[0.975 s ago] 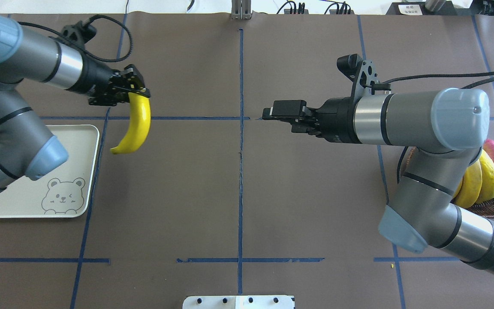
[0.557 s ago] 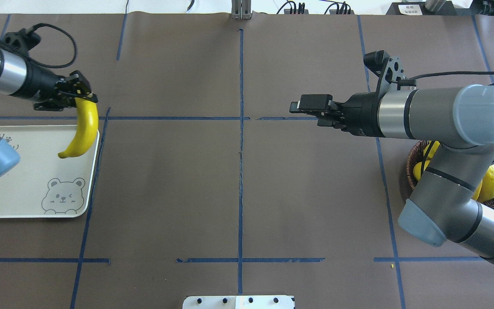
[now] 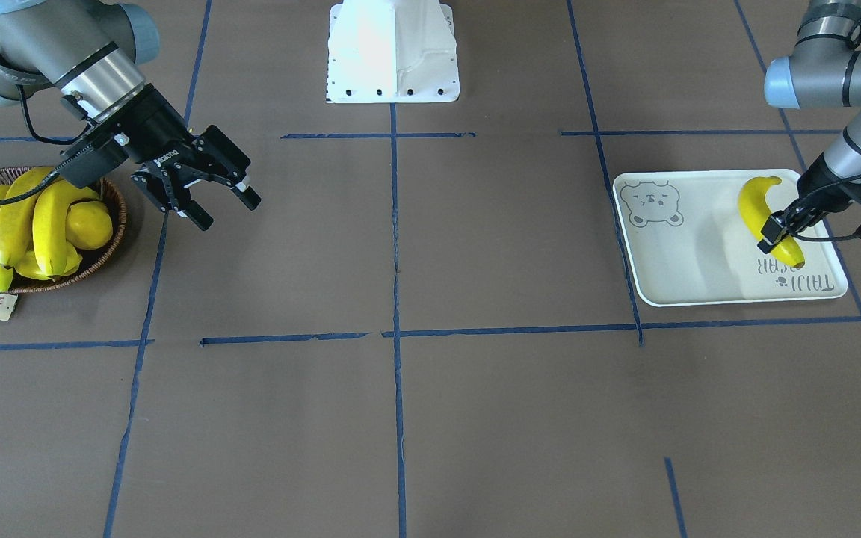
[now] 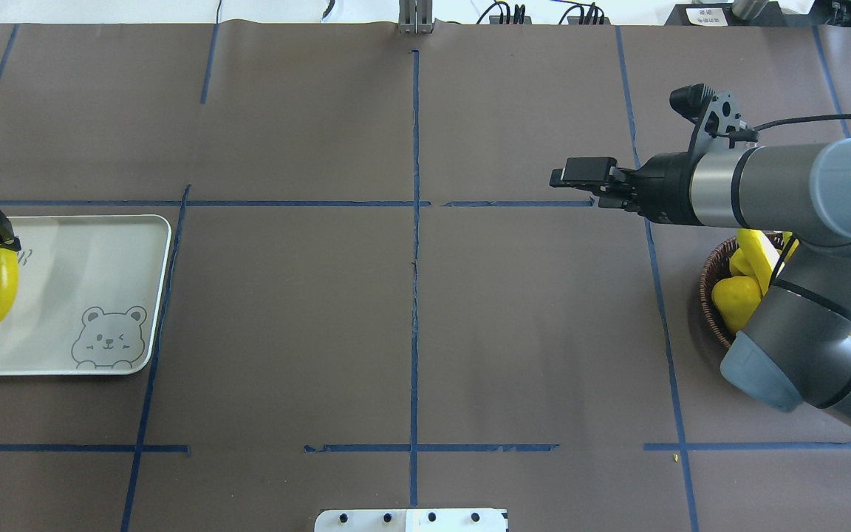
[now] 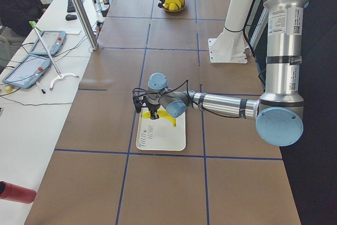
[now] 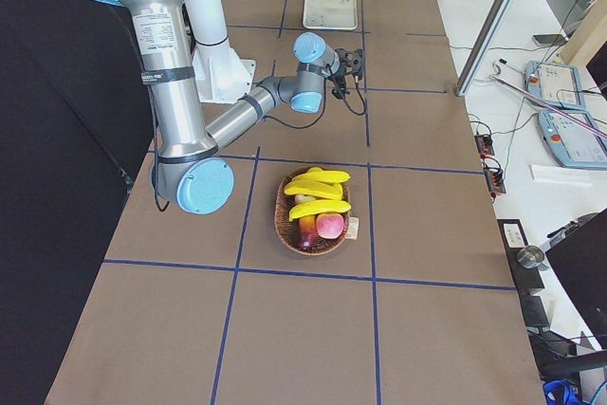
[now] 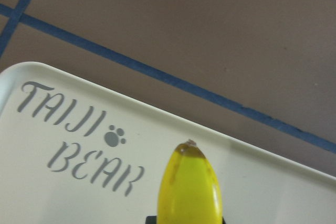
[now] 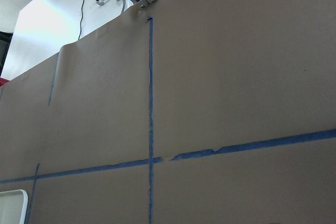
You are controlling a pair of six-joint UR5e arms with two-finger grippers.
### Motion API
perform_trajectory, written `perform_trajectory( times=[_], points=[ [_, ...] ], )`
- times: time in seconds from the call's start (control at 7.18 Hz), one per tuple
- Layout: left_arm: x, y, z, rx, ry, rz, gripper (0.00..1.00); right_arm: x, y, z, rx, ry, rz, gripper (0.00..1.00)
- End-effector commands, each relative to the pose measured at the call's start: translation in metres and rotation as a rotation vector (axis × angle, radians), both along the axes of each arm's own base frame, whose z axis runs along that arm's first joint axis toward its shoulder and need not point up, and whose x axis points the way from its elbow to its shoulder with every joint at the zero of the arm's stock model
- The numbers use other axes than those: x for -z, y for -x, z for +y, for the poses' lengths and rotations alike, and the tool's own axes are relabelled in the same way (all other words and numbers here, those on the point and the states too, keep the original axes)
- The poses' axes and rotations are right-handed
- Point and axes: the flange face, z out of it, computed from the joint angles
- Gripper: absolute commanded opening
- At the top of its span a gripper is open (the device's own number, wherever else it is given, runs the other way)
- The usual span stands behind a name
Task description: Transfer all bananas from basket to plate
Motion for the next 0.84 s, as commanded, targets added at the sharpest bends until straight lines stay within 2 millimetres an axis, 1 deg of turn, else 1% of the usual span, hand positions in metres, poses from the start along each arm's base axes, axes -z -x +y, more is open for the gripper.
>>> perform_trajectory(
  times=[0.0,0.14,0.28,0.42,0.56,0.7],
  points=[
    [-0.02,0.004,0.001,0.012,0.012,-0.037,0.0,-0.041,-0.057,-0.021,-0.035,0.0,0.138,1.0],
    [-0.028,0.008,0.002,0.022,0.016,-0.056,0.0,-0.065,-0.09,-0.022,0.021,-0.051,0.233,1.0],
    [-0.035,0.011,0.003,0.004,0.005,-0.068,0.0,-0.08,-0.115,-0.027,0.042,-0.075,0.281,1.0],
    [-0.045,0.015,0.007,-0.012,-0.004,-0.091,0.0,-0.093,-0.125,-0.027,0.057,-0.091,0.312,1.0],
    [-0.056,0.019,0.005,0.015,-0.016,-0.142,0.0,-0.107,-0.133,-0.024,0.071,-0.109,0.351,1.0],
    [-0.061,0.02,0.005,0.019,-0.018,-0.149,0.08,-0.114,-0.14,-0.023,0.073,-0.119,0.368,1.0]
  ],
)
